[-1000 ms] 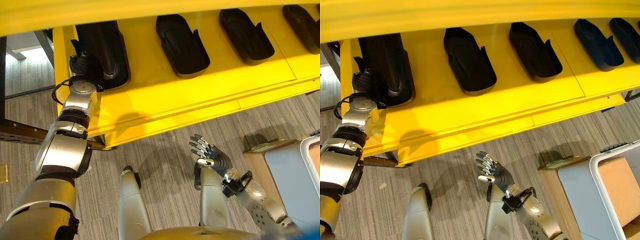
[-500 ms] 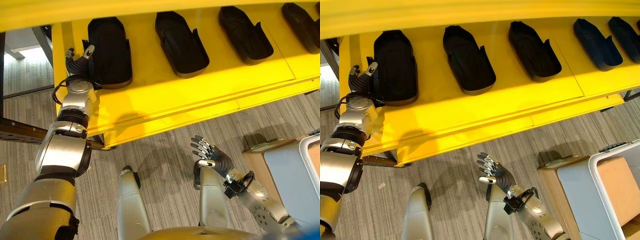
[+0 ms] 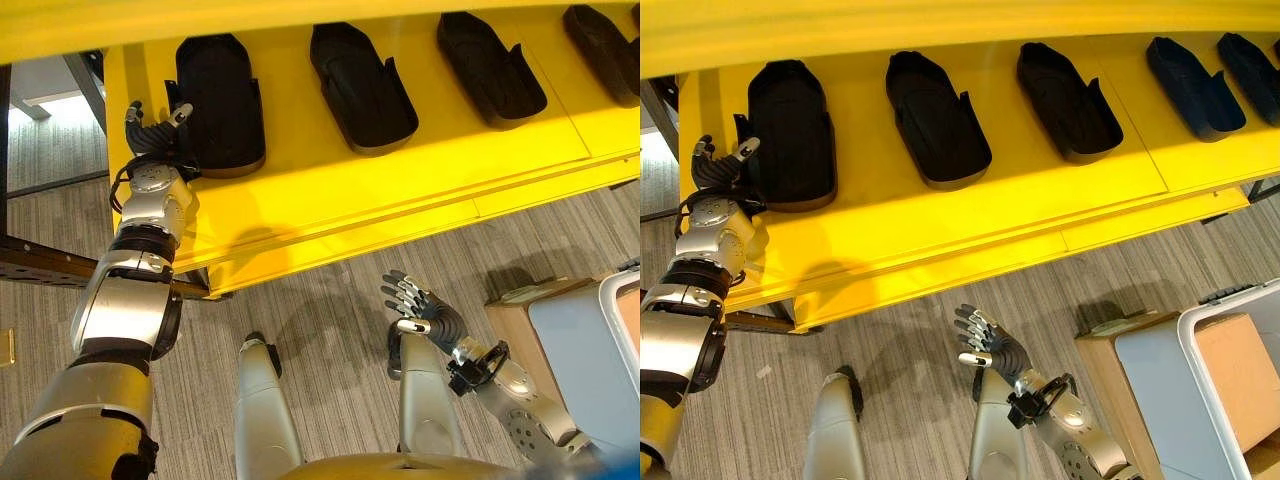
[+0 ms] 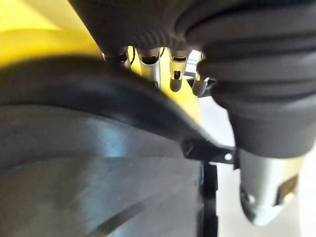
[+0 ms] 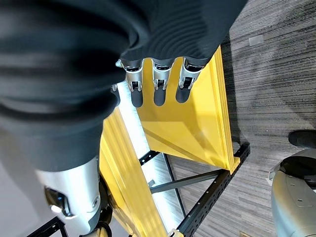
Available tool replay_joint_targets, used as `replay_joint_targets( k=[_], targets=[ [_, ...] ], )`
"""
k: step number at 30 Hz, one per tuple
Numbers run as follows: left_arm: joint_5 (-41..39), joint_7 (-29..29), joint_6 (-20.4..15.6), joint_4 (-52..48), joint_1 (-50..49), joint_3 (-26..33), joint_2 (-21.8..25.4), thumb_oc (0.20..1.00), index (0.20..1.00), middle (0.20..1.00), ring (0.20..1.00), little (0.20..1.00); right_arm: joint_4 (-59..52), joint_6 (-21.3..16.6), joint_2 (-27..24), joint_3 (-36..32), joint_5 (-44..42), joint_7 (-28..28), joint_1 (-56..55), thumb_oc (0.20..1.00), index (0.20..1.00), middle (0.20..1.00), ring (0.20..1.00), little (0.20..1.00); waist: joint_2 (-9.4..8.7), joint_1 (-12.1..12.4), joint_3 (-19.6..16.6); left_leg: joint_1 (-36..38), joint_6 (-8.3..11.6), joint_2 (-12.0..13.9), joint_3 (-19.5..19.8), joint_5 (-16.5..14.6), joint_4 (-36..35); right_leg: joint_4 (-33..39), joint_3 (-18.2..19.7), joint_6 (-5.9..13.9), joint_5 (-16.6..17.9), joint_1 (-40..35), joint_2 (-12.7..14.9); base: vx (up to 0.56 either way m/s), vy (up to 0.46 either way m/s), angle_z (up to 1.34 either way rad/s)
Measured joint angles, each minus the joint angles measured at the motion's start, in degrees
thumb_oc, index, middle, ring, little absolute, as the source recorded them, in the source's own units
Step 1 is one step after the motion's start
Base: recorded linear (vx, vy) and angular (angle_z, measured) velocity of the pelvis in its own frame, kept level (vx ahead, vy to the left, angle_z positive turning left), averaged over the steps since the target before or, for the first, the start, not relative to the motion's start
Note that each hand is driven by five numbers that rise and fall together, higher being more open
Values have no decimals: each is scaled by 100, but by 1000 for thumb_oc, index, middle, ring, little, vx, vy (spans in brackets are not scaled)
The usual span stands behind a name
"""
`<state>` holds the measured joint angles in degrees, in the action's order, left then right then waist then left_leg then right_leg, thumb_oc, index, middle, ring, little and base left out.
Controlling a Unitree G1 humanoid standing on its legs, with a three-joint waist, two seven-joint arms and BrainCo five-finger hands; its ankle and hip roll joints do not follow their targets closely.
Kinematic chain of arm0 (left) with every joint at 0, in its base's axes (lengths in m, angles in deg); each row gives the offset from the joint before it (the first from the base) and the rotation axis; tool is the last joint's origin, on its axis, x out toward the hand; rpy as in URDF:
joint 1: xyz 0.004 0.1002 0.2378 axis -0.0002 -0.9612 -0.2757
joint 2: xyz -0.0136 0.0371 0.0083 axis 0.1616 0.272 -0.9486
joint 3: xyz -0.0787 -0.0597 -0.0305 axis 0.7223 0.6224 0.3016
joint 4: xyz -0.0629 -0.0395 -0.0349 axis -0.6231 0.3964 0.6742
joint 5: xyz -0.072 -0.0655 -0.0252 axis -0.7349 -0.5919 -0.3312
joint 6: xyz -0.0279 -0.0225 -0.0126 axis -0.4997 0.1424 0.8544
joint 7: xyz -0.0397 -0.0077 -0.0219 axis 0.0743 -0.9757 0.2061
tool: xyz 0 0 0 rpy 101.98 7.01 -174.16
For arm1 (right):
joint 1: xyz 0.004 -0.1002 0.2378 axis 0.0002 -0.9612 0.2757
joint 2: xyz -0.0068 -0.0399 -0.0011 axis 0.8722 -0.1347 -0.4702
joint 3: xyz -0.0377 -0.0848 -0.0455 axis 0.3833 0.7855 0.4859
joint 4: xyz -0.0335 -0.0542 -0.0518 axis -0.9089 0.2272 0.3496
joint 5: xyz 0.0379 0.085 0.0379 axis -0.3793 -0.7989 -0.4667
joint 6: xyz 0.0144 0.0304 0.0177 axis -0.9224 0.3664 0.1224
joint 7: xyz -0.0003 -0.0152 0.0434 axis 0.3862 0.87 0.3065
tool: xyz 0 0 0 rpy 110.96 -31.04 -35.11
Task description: Move parts from the plastic box to the shelf.
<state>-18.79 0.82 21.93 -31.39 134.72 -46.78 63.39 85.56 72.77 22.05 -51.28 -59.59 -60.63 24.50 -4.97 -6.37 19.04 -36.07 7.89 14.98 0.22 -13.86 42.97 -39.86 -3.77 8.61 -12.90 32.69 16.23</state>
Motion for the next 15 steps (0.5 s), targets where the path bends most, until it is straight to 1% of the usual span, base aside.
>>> replay_joint_targets(
  k=[1, 2, 4, 5, 6, 7, 8, 9, 11, 13, 15],
  targets=[
    [-63, 6, -67, -222, -234, 72, -51, 1000, 1000, 1000, 1000, 1000, 0, 0, 1, 1, 0, 1, -5, 1000, 1000, 1000, 1000, 1000, 7, -1, 4, 51, 0, 1, -5, -1, -18, 6, 1, -2, -2, -41, 5, 0, 0, 0],
    [-98, 5, -159, -323, -422, 80, -126, 1000, 1000, 1000, 1000, 1000, -10, 0, 1, 0, 2, 7, 1, 1000, 1000, 1000, 1000, 1000, 11, 73, 8, 110, 0, 1, -6, 0, -44, -4, -2, -12, -19, -86, 4, 0, 0, 0],
    [-172, -13, -220, -813, -786, 252, -233, 1000, 1000, 1000, 1000, 1000, -30, -6, 2, -4, 1, 30, -9, 1000, 1000, 1000, 1000, 1000, 34, 81, 20, 173, -1, 3, -5, -1, -61, -12, -3, -22, -43, -135, 8, 0, 0, 0],
    [-179, 0, -307, -882, -916, 250, -273, 1000, 1000, 1000, 1000, 1000, -30, -5, -1, -6, 6, 39, 7, 1000, 1000, 1000, 1000, 1000, 79, 126, 46, 182, -14, 4, 14, -9, -73, -30, -7, -26, -51, -140, 1, 0, 0, 0],
    [-181, -6, -301, -880, -917, 263, -268, 1000, 1000, 1000, 1000, 1000, -30, -4, -2, -4, 6, 44, 6, 1000, 1000, 1000, 1000, 1000, 95, 132, 55, 181, -12, 4, 18, -8, -79, -33, -8, -26, -53, -139, 1, 0, 0, 0],
    [-212, -40, -309, -1154, -1136, 382, -345, 1000, 1000, 1000, 1000, 1000, -30, -3, 11, -2, 9, 65, 6, 1000, 1000, 1000, 1000, 1000, 122, 148, 62, 194, -12, 1, 16, -6, -79, -30, -5, -25, -55, -148, 2, 0, 0, 0],
    [-223, -45, -367, -1416, -1354, 511, -419, 1000, 1000, 1000, 1000, 1000, -32, -8, 11, -4, 9, 86, -12, 1000, 1000, 1000, 1000, 1000, 131, 111, 64, 209, -12, 0, 5, -7, -81, -31, 4, -25, -55, -154, 8, 0, 0, 0],
    [-222, -38, -445, -1461, -1443, 503, -465, 1000, 1000, 1000, 1000, 1000, -31, -3, 3, -1, 12, 103, -8, 1000, 1000, 1000, 1000, 1000, 143, 135, 68, 209, -12, -4, 7, -6, -80, -35, 3, -23, -55, -160, 10, 0, 0, 0],
    [-181, -27, -692, -1991, -1946, 550, -660, 1000, 1000, 1000, 1000, 1000, -31, -2, 4, -5, 17, 160, -20, 1000, 1000, 1000, 1000, 1000, 146, 131, 67, 236, -12, -3, 12, -5, -78, -34, 0, -24, -55, -190, 12, 0, 0, 0],
    [-184, -21, -682, -2044, -2058, 552, -712, 1000, 1000, 1000, 1000, 1000, -31, -2, 11, -4, 21, 174, -9, 1000, 1000, 1000, 1000, 1000, 148, 152, 67, 250, -12, -4, 11, -6, -79, -22, -1, -24, -55, -208, 9, 0, 0, 0],
    [-158, -3, -755, -2187, -2209, 599, -799, 1000, 1000, 1000, 1000, 1000, -37, -4, 16, -5, 47, 207, -21, 1000, 1000, 1000, 1000, 1000, 150, 144, 66, 306, -14, 2, 0, -8, -82, -16, 10, -24, -55, -254, 20, 0, 0, 0]
  ],
)
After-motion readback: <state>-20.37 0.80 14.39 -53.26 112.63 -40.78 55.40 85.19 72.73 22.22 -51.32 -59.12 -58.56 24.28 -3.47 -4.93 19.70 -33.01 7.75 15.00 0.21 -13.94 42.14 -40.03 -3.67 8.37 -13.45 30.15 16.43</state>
